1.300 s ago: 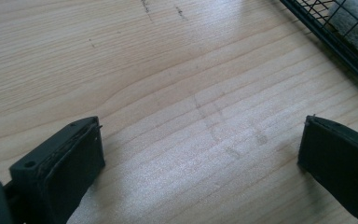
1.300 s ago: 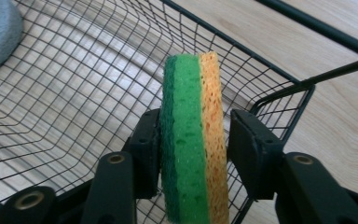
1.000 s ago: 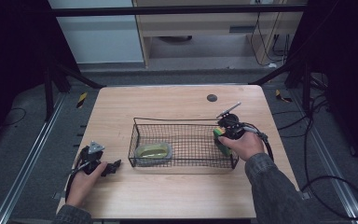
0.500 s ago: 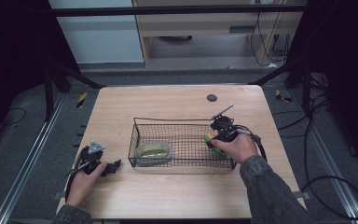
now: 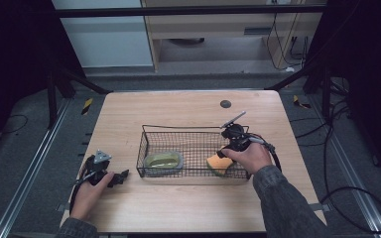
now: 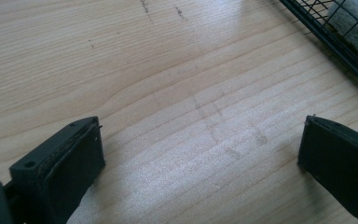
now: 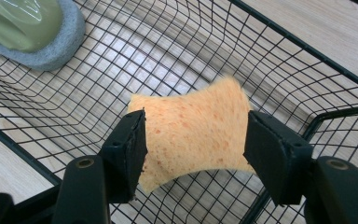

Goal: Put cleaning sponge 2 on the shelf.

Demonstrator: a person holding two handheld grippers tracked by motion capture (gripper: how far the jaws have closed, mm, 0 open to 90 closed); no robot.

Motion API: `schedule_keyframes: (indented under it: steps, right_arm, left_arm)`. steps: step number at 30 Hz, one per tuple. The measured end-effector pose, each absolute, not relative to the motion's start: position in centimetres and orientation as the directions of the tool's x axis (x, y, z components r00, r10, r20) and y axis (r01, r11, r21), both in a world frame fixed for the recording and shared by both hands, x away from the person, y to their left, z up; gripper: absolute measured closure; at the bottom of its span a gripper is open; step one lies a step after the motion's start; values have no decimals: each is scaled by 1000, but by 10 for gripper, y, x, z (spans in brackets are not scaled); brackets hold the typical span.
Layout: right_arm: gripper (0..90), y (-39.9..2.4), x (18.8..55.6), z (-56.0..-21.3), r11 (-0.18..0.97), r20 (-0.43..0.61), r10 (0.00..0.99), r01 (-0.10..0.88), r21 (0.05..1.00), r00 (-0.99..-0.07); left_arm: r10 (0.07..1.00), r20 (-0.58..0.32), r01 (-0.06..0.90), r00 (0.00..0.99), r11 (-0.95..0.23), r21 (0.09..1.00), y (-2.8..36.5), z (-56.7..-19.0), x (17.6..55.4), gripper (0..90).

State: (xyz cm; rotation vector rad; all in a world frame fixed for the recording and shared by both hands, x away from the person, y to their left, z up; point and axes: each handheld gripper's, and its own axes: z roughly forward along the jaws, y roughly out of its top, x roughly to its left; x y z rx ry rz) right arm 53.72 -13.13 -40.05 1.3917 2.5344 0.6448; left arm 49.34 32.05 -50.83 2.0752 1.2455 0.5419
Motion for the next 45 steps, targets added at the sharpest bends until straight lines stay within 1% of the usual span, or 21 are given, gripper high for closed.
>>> schedule_keyframes:
  steps: [10, 20, 28, 33, 45]
  right_arm:
    - [332, -133, 536, -399, 467, 41, 837, 751, 467, -545]
    - [171, -138, 536, -395, 459, 18, 839, 725, 514, -544]
    - [94, -144, 533, -389, 430, 44, 841, 715, 551, -539]
    - [75, -150, 532, -388, 421, 58, 837, 708, 567, -544]
    - [74, -170, 528, -382, 391, 54, 843, 679, 621, -535]
  left_arm:
    - [886, 19, 617, 464, -338, 710, 321, -508, 493, 0]
    - [885, 19, 617, 464, -339, 710, 321, -508, 494, 0]
    - [885, 21, 616, 465, -340, 710, 321, -508, 494, 0]
    - [884, 19, 615, 466, -340, 711, 320, -508, 494, 0]
    - [883, 19, 615, 468, -341, 711, 320, -508, 494, 0]
